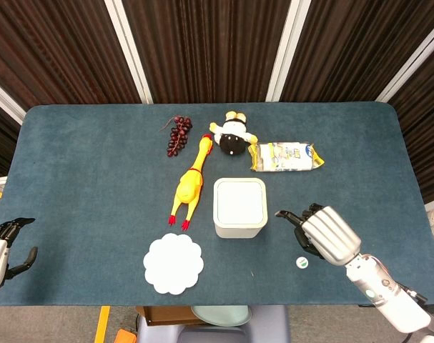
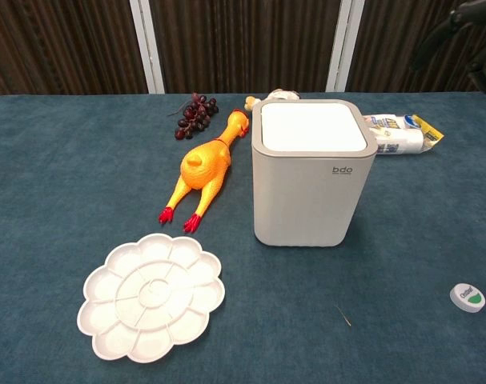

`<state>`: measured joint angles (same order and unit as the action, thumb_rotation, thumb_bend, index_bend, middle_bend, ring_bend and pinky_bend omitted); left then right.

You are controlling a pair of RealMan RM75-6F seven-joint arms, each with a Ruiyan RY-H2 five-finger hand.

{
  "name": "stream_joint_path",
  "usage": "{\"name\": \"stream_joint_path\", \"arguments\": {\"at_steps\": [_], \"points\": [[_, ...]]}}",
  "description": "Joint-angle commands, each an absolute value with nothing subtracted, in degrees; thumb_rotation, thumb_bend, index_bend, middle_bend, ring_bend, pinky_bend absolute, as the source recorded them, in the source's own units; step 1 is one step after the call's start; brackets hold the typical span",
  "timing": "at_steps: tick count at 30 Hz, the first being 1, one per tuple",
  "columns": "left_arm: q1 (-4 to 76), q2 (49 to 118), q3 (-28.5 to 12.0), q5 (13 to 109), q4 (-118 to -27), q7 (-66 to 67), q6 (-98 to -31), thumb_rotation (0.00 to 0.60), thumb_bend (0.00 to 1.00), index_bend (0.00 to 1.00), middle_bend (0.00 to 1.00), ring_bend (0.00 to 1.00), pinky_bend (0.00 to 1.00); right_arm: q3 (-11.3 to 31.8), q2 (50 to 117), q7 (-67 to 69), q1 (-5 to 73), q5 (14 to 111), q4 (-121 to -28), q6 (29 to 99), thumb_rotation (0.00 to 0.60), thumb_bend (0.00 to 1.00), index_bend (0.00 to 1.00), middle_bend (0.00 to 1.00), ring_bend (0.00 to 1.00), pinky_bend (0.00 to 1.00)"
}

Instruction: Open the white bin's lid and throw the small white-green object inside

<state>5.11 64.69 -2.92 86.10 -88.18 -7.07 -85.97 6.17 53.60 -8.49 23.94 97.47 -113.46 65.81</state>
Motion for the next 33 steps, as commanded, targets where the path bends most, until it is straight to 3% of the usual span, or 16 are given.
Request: {"name": "stream_joint_path", "arguments": {"at_steps": [1, 15, 33], "points": [[4.94, 64.55, -2.99, 85.74, -88.42, -7.23, -86.04, 0.6, 0.41, 0.24, 0.25, 0.25, 0.42, 7.76, 55.66, -13.01, 26.65, 92.64, -114.85, 62.1, 0.6, 0.78, 0.42, 0.84, 0.74, 0.67], [4.45, 63.64, -2.94, 86.15, -88.69, -9.0, -86.78, 0.6, 0.41, 0.25, 0.26, 0.26, 0.42, 8.89, 62.16, -19.55, 31.78, 82.49, -113.75, 56.25, 0.6, 0.78, 0.47, 0.84, 0.74, 0.67], [4.16, 63.47, -3.25, 85.58, -88.87, -9.11, -87.0, 0.6, 0.41, 0.26, 0.28, 0.28, 0.42, 8.2, 67.71, -20.86, 35.09, 79.22, -110.67, 55.28, 0.6, 0.78, 0.5, 0.84, 0.74, 0.67]]}}
